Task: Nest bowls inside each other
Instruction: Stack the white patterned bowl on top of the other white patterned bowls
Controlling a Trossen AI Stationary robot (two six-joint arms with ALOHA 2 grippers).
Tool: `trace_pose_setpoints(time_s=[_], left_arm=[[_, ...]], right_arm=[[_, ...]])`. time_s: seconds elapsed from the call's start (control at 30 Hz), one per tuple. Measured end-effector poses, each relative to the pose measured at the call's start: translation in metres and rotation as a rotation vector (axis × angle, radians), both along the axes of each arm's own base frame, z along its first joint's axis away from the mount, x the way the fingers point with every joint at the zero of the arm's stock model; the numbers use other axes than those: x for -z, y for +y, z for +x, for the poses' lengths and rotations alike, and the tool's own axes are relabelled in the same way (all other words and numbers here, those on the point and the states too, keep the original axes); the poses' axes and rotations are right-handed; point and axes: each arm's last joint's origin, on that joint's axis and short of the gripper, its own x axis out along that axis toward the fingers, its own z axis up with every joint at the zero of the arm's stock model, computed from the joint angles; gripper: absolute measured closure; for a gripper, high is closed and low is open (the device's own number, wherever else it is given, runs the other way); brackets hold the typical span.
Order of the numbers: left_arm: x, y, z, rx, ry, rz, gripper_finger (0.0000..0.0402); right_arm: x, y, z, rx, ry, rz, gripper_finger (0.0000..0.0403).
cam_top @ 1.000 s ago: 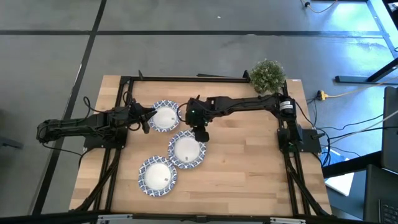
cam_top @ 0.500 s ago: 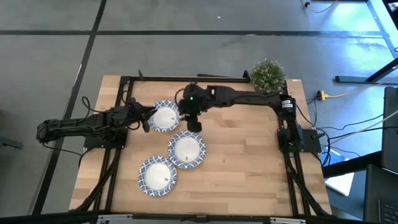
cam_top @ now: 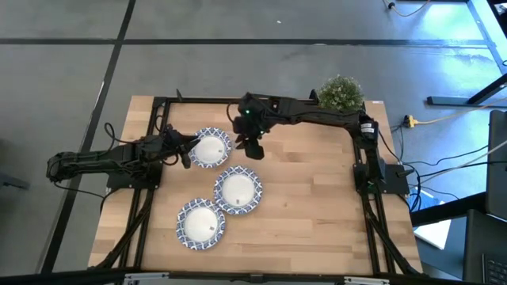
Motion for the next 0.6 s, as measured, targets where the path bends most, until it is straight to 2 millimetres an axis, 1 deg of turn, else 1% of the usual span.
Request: trace_pose_setpoints(time_s=[0.17,0.27,0.4,0.47,0.6], left_arm=[[0.0,0.0,0.0,0.0,0.001,0.0,0.0333],[0.0,0.0,0.0,0.0,0.001,0.0,0.0333],[0.0,0.0,0.0,0.0,0.001,0.0,0.0333],[0.0,0.0,0.0,0.0,0.001,0.0,0.0333],[0.0,0.0,0.0,0.0,0.001,0.0,0.0333]], right_arm=[[0.015,0.001,-0.008,-0.034,0.056,0.062,0.0279],[0.014,0.002,-0.022,-0.027,0.061,0.049,0.0279],[0.009,-0.002,-0.052,0.022,-0.015,0.043,0.0279],[0.007,-0.002,-0.068,0.063,-0.086,0.029,0.0279],[0.008,0.005,-0.102,0.123,-0.203,0.038,0.0279]])
